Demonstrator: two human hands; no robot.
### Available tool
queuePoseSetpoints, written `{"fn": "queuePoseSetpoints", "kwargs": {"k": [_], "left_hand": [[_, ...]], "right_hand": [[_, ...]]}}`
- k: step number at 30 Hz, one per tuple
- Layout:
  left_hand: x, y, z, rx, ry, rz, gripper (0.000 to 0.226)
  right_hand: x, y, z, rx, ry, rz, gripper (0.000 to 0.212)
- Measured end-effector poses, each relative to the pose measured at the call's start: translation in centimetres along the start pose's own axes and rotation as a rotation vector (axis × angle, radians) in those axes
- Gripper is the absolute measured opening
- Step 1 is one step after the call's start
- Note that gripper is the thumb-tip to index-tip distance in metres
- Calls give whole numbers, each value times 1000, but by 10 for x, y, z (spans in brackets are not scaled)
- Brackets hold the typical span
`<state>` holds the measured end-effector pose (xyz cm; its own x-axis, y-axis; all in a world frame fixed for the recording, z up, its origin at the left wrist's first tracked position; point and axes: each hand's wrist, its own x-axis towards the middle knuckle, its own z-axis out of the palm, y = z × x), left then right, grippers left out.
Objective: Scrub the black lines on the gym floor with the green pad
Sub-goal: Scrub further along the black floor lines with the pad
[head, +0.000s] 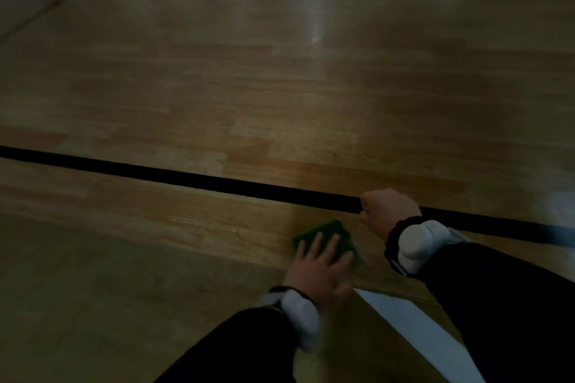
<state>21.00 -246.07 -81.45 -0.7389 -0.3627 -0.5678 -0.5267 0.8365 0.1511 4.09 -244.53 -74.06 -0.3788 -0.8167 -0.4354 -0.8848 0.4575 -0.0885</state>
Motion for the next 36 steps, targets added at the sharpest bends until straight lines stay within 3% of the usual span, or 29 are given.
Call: {"fn": "queuePoseSetpoints", "kwargs": {"k": [3, 5, 8, 11, 16, 21, 24, 27, 30, 36], "left_hand": [[-11, 27, 8, -38, -52, 129, 62], [-14, 27, 9, -86, -26, 118, 60], [-16, 13, 12, -144, 6, 0, 59], [-27, -28, 17, -141, -12, -162, 80], [-70, -111, 33, -306, 84, -421, 58], [-94, -109, 53, -394, 136, -548, 61], [-96, -81, 60, -334, 113, -473, 74], [-94, -39, 60, -307, 38, -221, 108], [-95, -5, 68, -321, -8, -28, 102], [-100, -9, 68, -332, 29, -37, 99]], "right_hand": [[-3, -12, -1, -40, 16, -15, 25], [-3, -24, -3, -45, 17, -49, 24], [-4, -38, -6, -45, 0, -110, 20], [-2, -53, -6, -43, 0, -154, 21], [5, -69, -3, -90, 34, -164, 31], [9, -81, 13, -41, 14, -169, 37], [8, -90, 17, -37, -26, -166, 40], [8, -96, 15, -22, -65, -161, 43], [6, -107, 11, -45, -101, -190, 39], [3, -132, 1, -79, -99, -265, 43]]}}
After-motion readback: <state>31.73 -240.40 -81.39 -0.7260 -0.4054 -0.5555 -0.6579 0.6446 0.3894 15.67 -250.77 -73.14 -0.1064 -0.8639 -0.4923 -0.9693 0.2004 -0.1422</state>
